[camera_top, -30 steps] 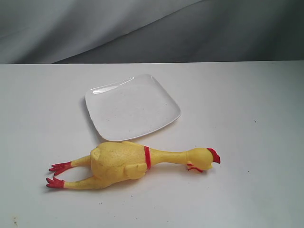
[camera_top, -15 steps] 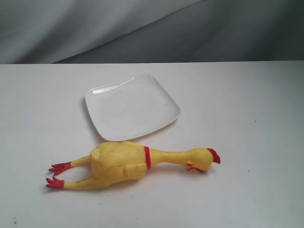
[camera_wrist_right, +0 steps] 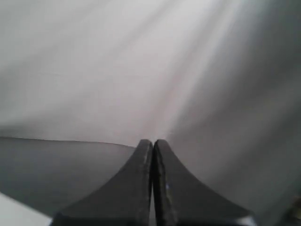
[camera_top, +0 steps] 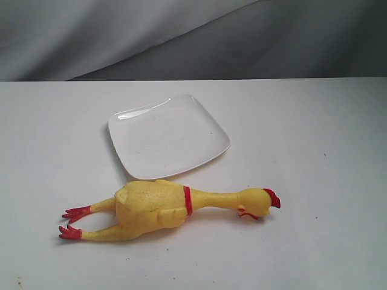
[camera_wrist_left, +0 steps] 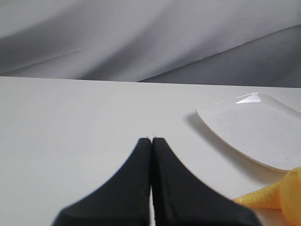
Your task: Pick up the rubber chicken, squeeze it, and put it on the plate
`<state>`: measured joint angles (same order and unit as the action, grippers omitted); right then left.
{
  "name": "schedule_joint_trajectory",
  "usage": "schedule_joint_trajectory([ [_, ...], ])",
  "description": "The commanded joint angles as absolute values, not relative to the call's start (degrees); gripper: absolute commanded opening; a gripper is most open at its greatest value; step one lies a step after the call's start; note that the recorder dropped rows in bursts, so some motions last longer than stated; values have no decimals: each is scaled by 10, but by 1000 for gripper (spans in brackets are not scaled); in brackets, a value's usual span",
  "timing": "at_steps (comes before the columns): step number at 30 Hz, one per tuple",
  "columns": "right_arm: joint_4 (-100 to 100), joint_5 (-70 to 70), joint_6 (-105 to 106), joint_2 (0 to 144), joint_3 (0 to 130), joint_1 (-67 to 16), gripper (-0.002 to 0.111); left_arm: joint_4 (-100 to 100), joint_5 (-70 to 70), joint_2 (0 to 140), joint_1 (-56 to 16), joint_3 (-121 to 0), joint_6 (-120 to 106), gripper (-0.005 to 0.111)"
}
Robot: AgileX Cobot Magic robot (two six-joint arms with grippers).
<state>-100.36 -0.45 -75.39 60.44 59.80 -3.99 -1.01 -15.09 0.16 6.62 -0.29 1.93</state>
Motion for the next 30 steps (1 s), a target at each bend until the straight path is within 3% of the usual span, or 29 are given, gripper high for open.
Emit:
schedule_joint_trajectory([
  [1, -951, 268, -568, 601, 609, -39, 0, -9, -152, 0, 67, 0, 26, 0],
  [4, -704, 335, -298, 632, 665, -25, 0, -9, -152, 0, 67, 0, 26, 0],
  [10, 61, 494, 434, 715, 779, 11, 0, -9, -152, 0, 67, 0, 26, 0],
  [13, 259, 559, 610, 750, 778, 2, 0, -9, -152, 0, 67, 0, 26, 0],
  [17, 297, 619, 678, 802, 756, -51, 0, -9, -152, 0, 67, 0, 26, 0],
  [21, 268, 595, 679, 849, 713, -115, 4, -9, -152, 0, 67, 0, 26, 0],
  [24, 270, 557, 679, 884, 691, -156, 20, -9, -152, 0, 67, 0, 26, 0],
  [28, 273, 525, 679, 938, 684, -203, 52, -9, -152, 0, 67, 0, 26, 0],
  [30, 279, 516, 679, 963, 684, -226, 59, -9, -152, 0, 67, 0, 26, 0],
])
